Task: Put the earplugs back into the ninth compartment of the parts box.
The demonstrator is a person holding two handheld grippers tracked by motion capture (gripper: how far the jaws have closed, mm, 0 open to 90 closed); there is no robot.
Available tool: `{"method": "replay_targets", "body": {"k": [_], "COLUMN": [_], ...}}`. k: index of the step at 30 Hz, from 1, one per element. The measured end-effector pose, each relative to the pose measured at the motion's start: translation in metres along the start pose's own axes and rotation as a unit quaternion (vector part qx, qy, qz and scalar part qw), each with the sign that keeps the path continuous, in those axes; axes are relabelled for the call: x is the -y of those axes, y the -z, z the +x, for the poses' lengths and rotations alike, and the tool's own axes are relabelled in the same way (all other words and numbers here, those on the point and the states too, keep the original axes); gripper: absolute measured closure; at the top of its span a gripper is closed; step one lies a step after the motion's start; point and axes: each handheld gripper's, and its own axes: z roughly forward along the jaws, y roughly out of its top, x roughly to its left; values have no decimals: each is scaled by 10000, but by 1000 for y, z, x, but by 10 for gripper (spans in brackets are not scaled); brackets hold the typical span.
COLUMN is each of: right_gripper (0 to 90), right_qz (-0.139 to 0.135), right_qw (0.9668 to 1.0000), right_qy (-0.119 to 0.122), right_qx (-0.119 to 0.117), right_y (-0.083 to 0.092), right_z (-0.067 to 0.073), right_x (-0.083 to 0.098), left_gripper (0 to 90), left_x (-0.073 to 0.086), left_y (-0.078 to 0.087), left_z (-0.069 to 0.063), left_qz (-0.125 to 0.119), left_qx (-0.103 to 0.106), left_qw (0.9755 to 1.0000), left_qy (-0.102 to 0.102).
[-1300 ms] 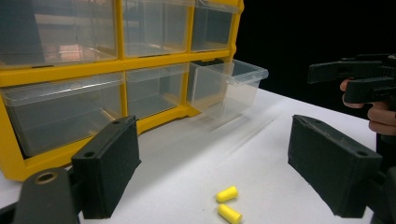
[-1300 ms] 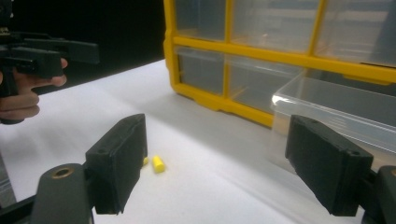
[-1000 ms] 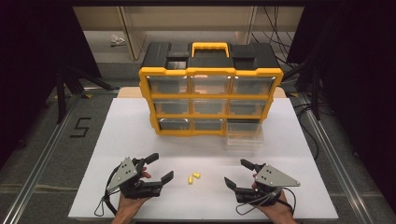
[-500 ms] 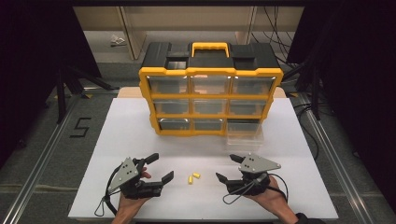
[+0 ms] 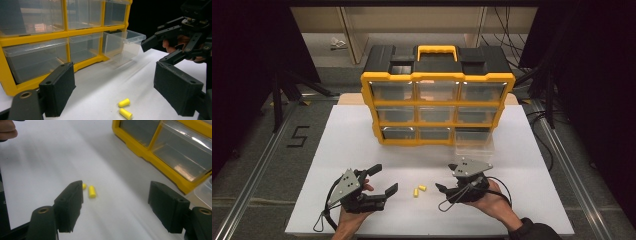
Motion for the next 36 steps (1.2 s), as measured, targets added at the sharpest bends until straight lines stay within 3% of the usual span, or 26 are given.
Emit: {"method": "replay_targets", "body": {"k": [16, 21, 36], "right_gripper": [333, 358, 508], "right_qz": [529, 726, 1174], "right_qw": [9978, 9964, 9904], "right_qy": [295, 231, 323], "right_qx": [-274, -362, -656], "right_y": [-39, -53, -82], "right_z": [6, 5, 11], "right_x": [-8, -8, -5], "left_gripper": [170, 170, 172], "left_x": [0, 0, -1], "left_y": [0, 0, 0], "left_z": [0, 0, 0], "left_qz": [15, -3, -21], "left_qx": [-32, -47, -48], "left_qw": [10000, 10000, 10000], "left_qy": [-16, -13, 3]}}
